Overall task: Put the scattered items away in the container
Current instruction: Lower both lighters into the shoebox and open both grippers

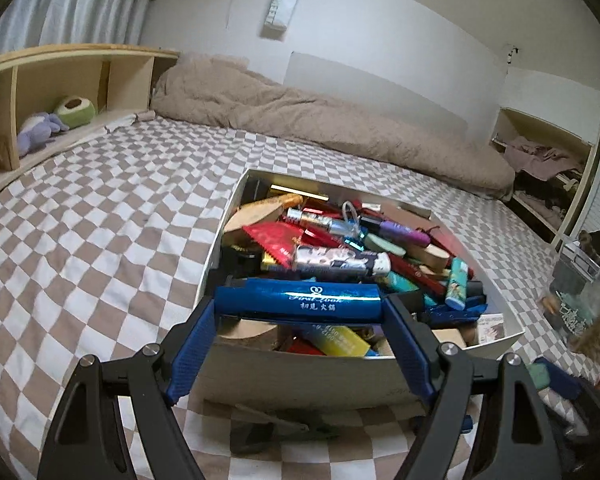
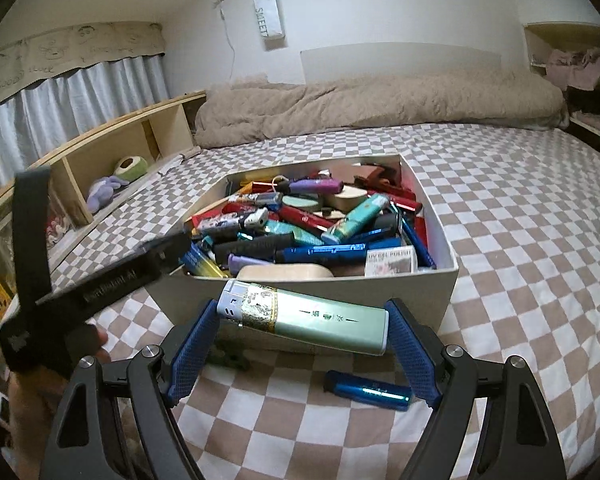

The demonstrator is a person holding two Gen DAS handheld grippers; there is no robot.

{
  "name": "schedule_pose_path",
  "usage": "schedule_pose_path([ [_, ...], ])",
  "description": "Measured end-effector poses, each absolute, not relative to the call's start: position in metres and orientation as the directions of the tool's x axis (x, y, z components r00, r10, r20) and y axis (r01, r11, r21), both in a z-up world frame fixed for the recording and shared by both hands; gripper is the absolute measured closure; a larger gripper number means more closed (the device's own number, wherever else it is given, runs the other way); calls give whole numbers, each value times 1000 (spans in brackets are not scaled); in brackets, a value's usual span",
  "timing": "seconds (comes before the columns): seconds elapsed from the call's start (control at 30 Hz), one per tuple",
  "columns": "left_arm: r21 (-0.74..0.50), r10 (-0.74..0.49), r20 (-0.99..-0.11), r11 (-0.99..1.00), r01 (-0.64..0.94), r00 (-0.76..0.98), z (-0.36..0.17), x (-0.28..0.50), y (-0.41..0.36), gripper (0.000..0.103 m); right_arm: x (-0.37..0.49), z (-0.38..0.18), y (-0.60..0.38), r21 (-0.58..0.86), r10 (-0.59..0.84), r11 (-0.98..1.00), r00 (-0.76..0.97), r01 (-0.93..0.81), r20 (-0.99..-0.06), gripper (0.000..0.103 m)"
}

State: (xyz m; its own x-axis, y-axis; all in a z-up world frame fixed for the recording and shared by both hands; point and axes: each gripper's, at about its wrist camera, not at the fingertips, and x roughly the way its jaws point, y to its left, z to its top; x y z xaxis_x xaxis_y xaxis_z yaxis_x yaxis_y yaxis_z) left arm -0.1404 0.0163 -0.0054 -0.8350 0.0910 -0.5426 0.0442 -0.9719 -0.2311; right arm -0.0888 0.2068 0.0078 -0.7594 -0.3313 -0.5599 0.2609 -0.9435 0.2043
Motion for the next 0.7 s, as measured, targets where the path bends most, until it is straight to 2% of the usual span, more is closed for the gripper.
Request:
schedule_pose_path([
  [0.3, -231, 114, -529, -973, 14, -841, -6, -135, 14, 20, -97, 27, 213, 232, -346, -938, -772, 260, -533, 19],
  [0.37, -237, 121, -524, -972, 8, -843, -4, -133, 13, 10, -99, 31, 214, 229, -340, -939, -778, 255, -529, 19],
  [0.7, -289, 141, -494, -957, 9, -858, 2, -125, -3, 9, -117, 48, 210, 256, -364, -930, -769, 265, -526, 19],
])
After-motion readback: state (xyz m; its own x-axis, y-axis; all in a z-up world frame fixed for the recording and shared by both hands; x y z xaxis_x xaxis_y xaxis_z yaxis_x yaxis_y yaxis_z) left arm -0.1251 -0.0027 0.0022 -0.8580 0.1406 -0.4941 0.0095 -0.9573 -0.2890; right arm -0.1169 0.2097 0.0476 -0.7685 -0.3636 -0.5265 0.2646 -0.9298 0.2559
